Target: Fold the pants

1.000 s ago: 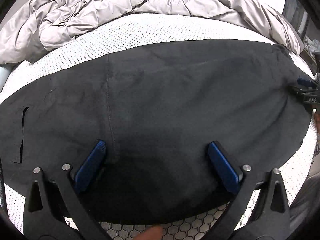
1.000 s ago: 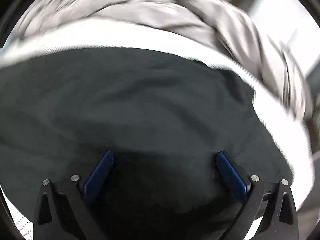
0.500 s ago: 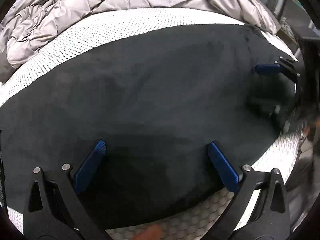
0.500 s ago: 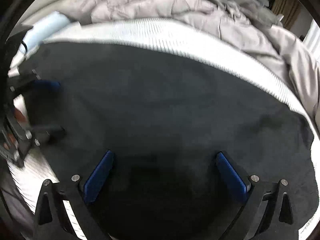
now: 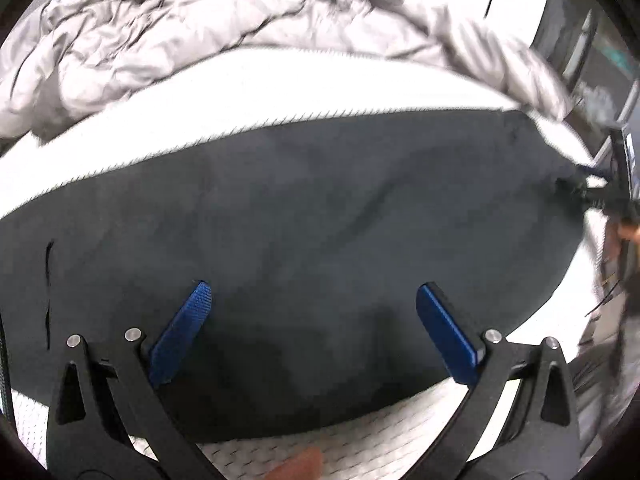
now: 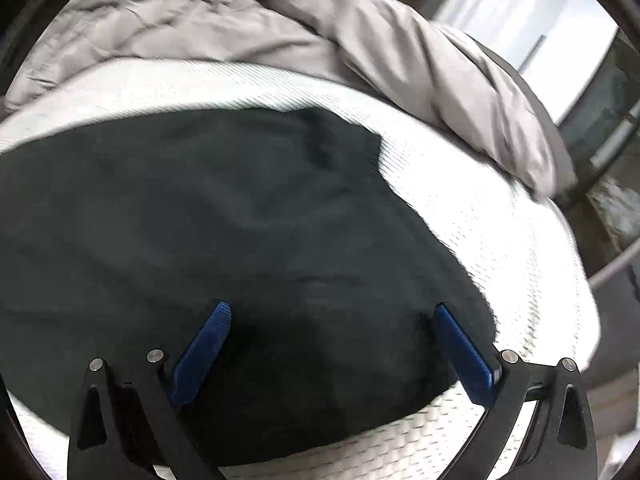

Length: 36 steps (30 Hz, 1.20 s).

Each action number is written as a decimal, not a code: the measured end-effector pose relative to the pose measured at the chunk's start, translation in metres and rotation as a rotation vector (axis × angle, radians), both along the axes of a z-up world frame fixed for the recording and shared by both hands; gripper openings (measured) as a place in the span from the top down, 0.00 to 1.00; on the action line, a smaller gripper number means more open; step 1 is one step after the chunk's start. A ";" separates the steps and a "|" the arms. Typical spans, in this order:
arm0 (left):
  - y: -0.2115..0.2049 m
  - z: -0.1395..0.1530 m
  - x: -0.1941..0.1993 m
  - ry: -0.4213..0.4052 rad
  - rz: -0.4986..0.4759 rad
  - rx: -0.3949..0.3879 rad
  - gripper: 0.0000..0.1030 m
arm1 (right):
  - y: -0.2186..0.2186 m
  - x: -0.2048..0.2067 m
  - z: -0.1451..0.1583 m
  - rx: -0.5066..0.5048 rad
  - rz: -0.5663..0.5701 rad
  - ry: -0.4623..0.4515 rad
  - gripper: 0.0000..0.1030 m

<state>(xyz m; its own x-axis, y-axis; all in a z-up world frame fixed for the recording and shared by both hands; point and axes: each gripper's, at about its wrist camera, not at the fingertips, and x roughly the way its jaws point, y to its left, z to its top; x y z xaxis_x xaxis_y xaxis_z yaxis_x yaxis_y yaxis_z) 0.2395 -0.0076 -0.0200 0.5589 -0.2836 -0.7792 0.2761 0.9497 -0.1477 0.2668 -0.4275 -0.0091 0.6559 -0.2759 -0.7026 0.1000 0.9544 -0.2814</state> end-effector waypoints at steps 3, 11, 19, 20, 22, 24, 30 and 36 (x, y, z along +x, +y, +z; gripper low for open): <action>-0.031 0.006 0.025 0.004 -0.020 0.045 0.01 | 0.045 0.014 0.001 0.125 0.146 0.008 0.00; -0.044 -0.031 0.088 0.141 -0.024 0.109 0.00 | 0.123 0.082 -0.042 -0.010 0.301 0.139 0.00; 0.013 -0.030 0.080 0.135 0.110 0.108 0.00 | -0.013 0.079 -0.028 -0.036 -0.187 0.052 0.00; 0.015 -0.028 0.081 0.132 0.115 0.108 0.01 | -0.016 0.078 -0.025 -0.015 -0.185 0.045 0.00; 0.015 -0.021 0.078 0.123 0.121 0.114 0.01 | -0.009 0.078 -0.017 -0.044 -0.176 0.038 0.00; 0.015 -0.008 0.071 0.081 0.133 0.115 0.01 | -0.002 0.083 -0.004 -0.065 -0.156 0.011 0.00; -0.019 0.007 0.090 0.047 0.100 0.046 0.01 | 0.086 0.098 0.007 0.197 0.174 0.030 0.00; -0.038 -0.040 0.133 0.159 0.092 0.127 0.00 | 0.123 0.145 -0.038 0.054 0.261 0.146 0.00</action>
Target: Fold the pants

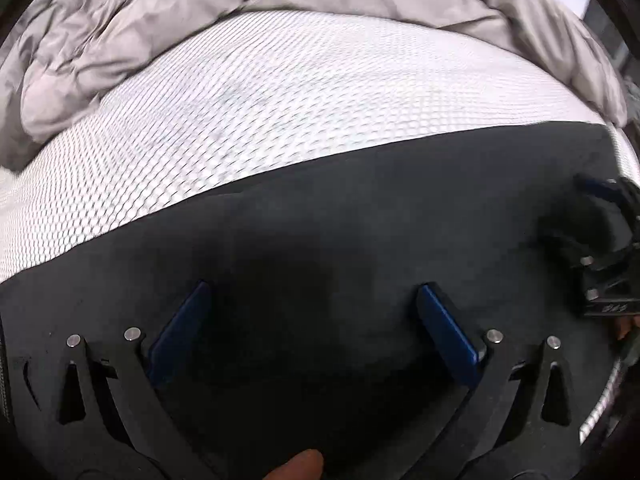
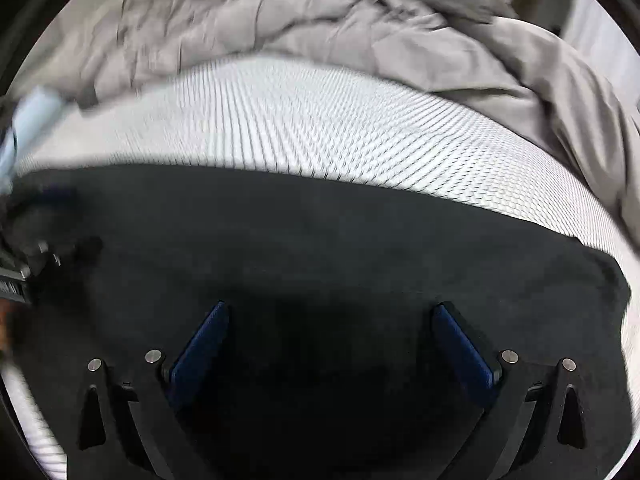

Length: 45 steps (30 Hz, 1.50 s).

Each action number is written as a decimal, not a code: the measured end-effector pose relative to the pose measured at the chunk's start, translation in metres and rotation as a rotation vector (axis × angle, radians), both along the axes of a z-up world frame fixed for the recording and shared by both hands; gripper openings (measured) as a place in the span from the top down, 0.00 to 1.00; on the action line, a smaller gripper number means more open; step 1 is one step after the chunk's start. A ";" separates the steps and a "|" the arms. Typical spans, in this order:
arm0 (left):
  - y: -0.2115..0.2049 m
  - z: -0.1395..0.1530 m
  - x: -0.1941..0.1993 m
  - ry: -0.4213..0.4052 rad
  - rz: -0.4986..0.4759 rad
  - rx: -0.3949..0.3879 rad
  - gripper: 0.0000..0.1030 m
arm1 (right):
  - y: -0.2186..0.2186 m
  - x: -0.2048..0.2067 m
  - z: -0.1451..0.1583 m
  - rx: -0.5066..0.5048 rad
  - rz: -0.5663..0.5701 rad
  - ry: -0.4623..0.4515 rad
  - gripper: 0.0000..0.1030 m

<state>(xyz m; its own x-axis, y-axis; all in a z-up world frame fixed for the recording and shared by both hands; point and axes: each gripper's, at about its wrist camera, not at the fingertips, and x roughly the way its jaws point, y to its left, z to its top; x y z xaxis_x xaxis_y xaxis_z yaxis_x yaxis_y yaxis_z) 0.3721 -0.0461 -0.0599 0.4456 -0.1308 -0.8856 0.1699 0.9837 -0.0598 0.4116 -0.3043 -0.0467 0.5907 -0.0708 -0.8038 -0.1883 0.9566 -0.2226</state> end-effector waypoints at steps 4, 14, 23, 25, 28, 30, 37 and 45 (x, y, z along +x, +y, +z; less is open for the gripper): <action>0.026 0.002 -0.009 -0.030 0.057 0.025 0.00 | -0.067 0.006 0.013 -0.144 -0.236 -0.086 0.00; 0.029 0.033 -0.022 -0.091 0.082 -0.088 0.01 | -0.096 -0.018 0.051 -0.061 -0.320 -0.154 0.00; -0.041 0.007 -0.004 -0.038 -0.003 0.030 0.00 | 0.021 0.033 0.011 0.018 -0.057 -0.001 0.00; -0.031 0.006 -0.003 -0.036 0.016 0.006 0.00 | 0.019 0.034 0.004 -0.002 -0.035 0.006 0.00; -0.020 0.004 0.000 -0.031 0.021 -0.024 0.00 | -0.026 0.034 0.009 -0.092 -0.189 -0.033 0.00; -0.023 0.005 -0.002 -0.033 0.018 -0.019 0.00 | -0.069 0.029 0.011 -0.206 -0.381 -0.068 0.00; -0.024 0.026 -0.014 -0.049 0.004 -0.031 0.01 | -0.101 -0.020 0.040 0.053 -0.390 -0.126 0.00; -0.080 0.017 -0.070 -0.007 -0.188 -0.003 0.00 | -0.003 -0.050 -0.006 0.014 0.017 0.045 0.00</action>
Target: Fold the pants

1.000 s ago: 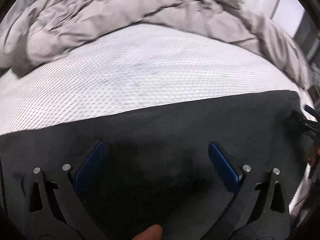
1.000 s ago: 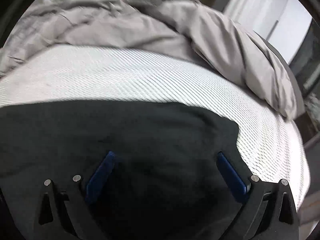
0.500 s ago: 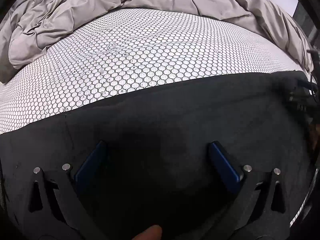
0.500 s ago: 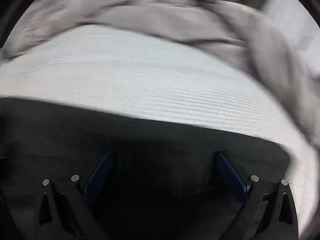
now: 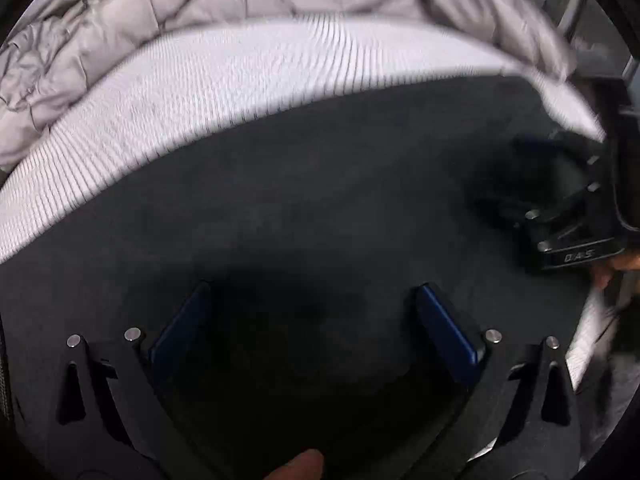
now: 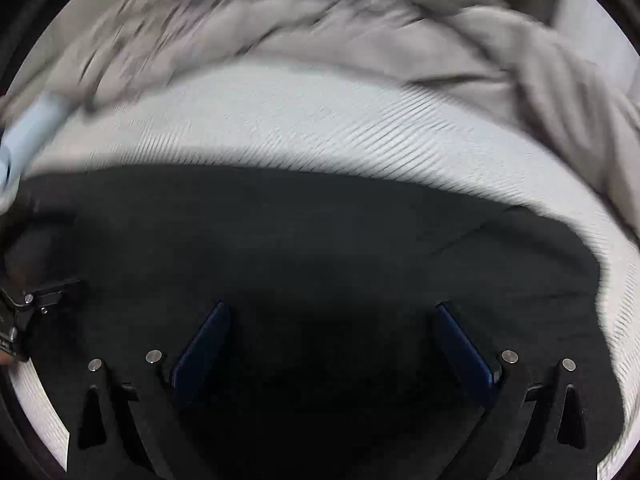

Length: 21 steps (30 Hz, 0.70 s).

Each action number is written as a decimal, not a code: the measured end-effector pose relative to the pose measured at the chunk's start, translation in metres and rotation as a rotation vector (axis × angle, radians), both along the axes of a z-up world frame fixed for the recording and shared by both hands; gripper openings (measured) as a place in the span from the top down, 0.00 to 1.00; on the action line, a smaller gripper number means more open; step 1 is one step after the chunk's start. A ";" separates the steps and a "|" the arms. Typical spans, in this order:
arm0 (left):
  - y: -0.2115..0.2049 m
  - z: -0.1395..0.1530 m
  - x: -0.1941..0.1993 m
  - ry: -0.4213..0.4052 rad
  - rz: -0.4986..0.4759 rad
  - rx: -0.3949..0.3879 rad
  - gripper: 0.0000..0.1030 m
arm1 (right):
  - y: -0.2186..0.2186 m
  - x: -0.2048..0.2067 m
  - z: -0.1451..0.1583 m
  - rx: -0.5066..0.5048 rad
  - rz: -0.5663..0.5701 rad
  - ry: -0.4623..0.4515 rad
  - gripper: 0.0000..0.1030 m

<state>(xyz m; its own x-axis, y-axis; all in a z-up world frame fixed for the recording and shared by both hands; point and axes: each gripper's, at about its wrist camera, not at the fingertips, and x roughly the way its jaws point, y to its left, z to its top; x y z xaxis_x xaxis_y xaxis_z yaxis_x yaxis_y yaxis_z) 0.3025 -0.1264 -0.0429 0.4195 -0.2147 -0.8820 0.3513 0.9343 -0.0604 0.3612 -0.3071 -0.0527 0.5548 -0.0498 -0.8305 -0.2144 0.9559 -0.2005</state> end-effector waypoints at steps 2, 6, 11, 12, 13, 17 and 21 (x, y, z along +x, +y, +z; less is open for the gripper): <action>0.006 0.000 -0.006 -0.017 0.008 -0.003 0.00 | -0.008 -0.010 0.001 -0.018 -0.004 -0.024 0.00; 0.027 0.004 -0.020 -0.021 0.029 0.016 0.00 | -0.066 -0.036 0.009 -0.121 -0.211 -0.080 0.01; 0.047 0.009 -0.031 -0.035 0.063 0.014 0.00 | -0.147 -0.078 0.019 -0.095 -0.430 -0.126 0.00; 0.047 0.013 -0.033 -0.044 0.073 0.018 0.00 | -0.153 -0.086 0.023 -0.028 -0.447 -0.130 0.00; 0.046 0.017 -0.035 -0.052 0.080 0.022 0.01 | -0.152 -0.092 0.027 -0.006 -0.453 -0.144 0.00; 0.023 0.046 -0.052 -0.112 0.019 -0.078 0.01 | -0.101 -0.104 0.046 0.049 -0.322 -0.207 0.01; -0.032 0.049 -0.073 -0.099 -0.147 -0.150 0.01 | -0.025 -0.103 0.037 0.156 -0.082 -0.130 0.01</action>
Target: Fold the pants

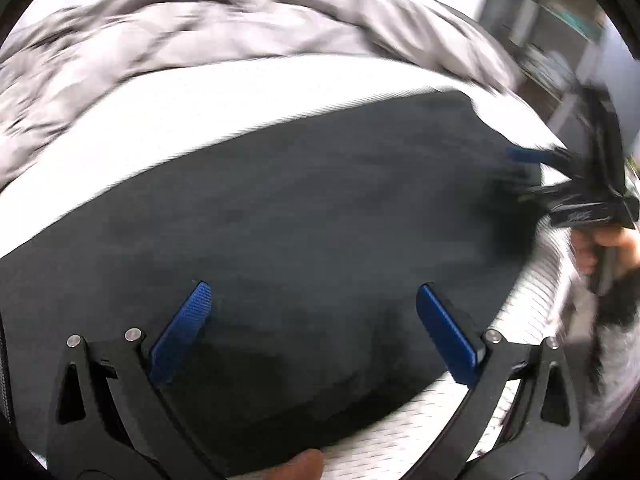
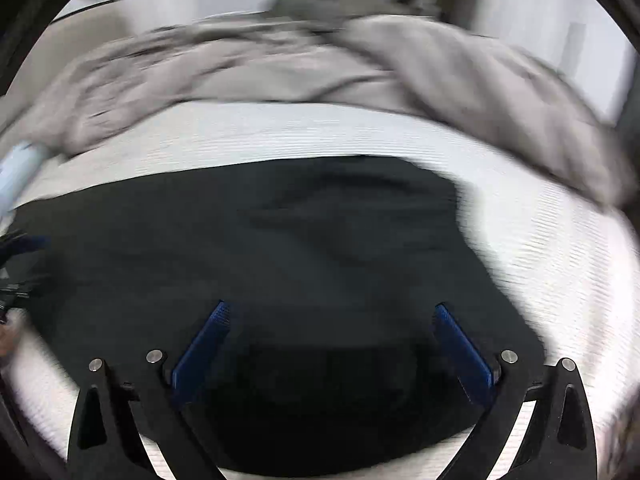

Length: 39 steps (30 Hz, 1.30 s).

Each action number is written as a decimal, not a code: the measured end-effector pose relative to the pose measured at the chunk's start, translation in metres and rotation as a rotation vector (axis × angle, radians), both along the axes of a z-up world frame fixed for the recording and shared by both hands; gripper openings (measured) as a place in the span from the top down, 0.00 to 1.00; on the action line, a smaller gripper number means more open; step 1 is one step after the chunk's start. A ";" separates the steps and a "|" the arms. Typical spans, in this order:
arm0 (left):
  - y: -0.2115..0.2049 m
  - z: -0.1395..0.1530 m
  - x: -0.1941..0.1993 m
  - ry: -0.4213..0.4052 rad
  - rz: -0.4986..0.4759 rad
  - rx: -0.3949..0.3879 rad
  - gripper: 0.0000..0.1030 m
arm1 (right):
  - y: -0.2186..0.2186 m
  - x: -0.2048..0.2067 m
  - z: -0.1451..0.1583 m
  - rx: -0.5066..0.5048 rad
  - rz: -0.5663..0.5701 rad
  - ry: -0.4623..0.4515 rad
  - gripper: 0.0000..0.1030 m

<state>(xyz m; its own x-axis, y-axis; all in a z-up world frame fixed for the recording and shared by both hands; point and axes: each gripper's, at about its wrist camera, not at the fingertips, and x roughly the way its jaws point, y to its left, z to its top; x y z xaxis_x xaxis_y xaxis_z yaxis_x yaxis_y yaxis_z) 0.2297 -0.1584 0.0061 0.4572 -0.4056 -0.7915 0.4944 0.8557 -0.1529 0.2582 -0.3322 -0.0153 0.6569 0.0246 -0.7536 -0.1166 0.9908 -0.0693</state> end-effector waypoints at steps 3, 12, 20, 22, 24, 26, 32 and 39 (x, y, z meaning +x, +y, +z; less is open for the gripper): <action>-0.026 -0.024 -0.005 0.044 -0.084 0.078 0.01 | 0.046 0.002 -0.029 -0.072 0.154 0.088 0.01; -0.005 -0.026 -0.006 0.059 -0.083 0.084 0.01 | -0.079 -0.046 -0.026 -0.262 -0.269 0.068 0.01; -0.010 -0.023 0.004 -0.021 -0.033 0.076 0.01 | -0.079 -0.069 -0.005 -0.165 -0.283 -0.016 0.01; -0.015 -0.021 0.006 -0.017 -0.027 0.057 0.01 | -0.068 -0.082 0.013 -0.076 -0.251 -0.080 0.01; -0.027 -0.026 0.014 0.008 -0.037 0.048 0.01 | -0.062 -0.077 0.015 -0.019 -0.206 -0.093 0.13; -0.036 -0.036 0.022 0.025 -0.026 0.080 0.01 | -0.051 -0.057 0.008 -0.006 -0.187 -0.035 0.56; -0.021 -0.044 0.023 0.049 -0.026 0.098 0.00 | -0.076 -0.046 -0.001 -0.129 -0.238 0.026 0.75; -0.004 -0.030 0.030 0.052 0.026 0.071 0.00 | -0.108 -0.033 0.026 -0.024 -0.334 -0.077 0.75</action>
<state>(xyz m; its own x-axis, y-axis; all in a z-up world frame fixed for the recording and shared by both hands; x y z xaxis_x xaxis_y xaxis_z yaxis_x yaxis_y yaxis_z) 0.2593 -0.1620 -0.0236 0.4243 -0.3363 -0.8407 0.4645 0.8779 -0.1168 0.2248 -0.4406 0.0108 0.6808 -0.2188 -0.6990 0.2207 0.9713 -0.0890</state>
